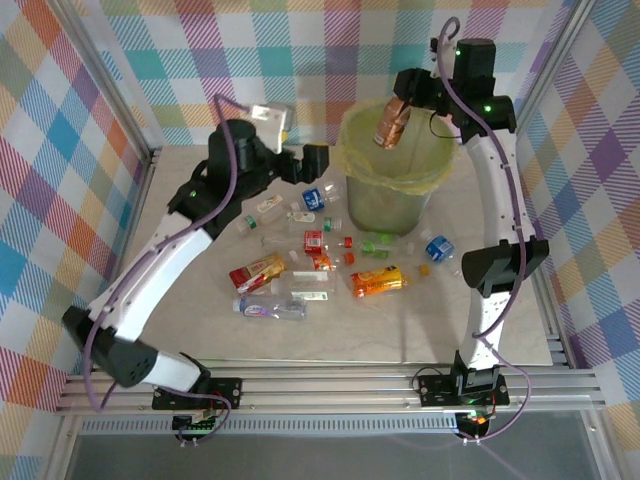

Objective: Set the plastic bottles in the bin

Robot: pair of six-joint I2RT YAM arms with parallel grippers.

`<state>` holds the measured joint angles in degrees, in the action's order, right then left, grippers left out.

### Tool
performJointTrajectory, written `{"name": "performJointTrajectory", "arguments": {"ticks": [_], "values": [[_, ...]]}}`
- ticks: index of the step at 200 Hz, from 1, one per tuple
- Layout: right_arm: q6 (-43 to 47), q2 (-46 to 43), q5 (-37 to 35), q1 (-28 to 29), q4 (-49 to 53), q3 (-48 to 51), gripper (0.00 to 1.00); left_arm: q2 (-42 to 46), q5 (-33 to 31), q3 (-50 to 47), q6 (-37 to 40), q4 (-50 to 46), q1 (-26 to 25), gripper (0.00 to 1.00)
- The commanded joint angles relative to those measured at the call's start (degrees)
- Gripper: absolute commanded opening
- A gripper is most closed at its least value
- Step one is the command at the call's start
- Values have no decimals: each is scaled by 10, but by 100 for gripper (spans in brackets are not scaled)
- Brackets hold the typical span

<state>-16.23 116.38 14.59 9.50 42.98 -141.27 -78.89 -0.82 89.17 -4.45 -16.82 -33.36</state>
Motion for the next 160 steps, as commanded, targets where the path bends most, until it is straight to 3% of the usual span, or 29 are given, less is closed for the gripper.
{"name": "performJointTrajectory", "arguments": {"ticks": [1,56,85,126,160], "values": [[51,7,-39,2,24,38,38,55,-113,-76,-28,59,-5,100],[107,16,-85,31,12,145,38,163,-253,-220,-84,63,-2,100],[113,25,-94,42,6,177,40,194,-298,-255,-101,47,2,100],[117,41,-108,52,8,200,46,207,-319,-274,-120,22,7,100],[116,55,-113,56,19,201,57,206,-325,-279,-129,14,8,100]]}}
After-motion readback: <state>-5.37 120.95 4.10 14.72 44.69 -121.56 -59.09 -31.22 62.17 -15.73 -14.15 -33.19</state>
